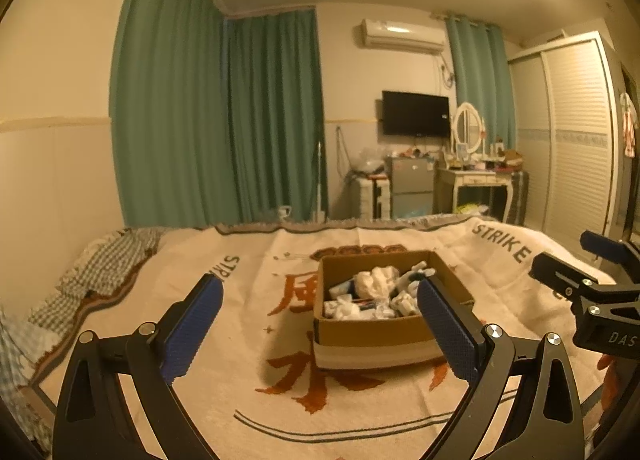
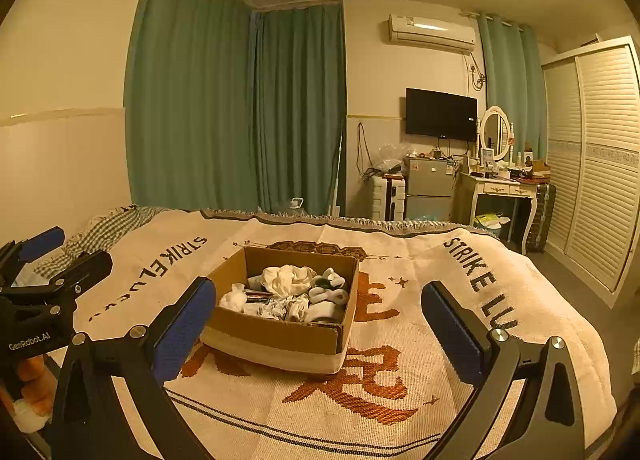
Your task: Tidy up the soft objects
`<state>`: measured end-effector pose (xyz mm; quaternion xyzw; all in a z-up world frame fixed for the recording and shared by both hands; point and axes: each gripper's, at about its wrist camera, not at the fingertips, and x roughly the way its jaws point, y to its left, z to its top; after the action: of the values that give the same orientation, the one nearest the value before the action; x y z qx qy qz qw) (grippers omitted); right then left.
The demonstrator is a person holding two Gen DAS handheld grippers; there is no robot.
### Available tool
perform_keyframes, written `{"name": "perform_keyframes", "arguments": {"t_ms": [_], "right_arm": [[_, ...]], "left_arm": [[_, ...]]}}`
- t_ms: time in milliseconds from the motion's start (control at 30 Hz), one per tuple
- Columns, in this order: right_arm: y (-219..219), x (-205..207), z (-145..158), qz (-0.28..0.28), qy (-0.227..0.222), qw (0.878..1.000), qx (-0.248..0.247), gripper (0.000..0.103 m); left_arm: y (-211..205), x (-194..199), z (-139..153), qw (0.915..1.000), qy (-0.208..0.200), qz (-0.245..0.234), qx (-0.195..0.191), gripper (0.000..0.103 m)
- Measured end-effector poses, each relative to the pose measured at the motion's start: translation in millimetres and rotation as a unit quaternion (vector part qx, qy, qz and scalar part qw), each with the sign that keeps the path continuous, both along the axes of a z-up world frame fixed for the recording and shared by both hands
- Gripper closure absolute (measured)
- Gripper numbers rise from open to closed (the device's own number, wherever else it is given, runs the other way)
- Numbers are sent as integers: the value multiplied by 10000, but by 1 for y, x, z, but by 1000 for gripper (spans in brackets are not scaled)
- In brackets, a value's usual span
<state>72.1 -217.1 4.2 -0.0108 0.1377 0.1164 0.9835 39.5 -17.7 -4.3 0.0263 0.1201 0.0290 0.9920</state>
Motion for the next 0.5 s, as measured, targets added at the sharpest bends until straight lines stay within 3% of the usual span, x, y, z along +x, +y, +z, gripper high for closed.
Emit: {"name": "perform_keyframes", "arguments": {"t_ms": [500], "right_arm": [[-3,0,0,48,60,9999,148,0]], "left_arm": [[5,0,0,9998,67,69,-145,3]]}}
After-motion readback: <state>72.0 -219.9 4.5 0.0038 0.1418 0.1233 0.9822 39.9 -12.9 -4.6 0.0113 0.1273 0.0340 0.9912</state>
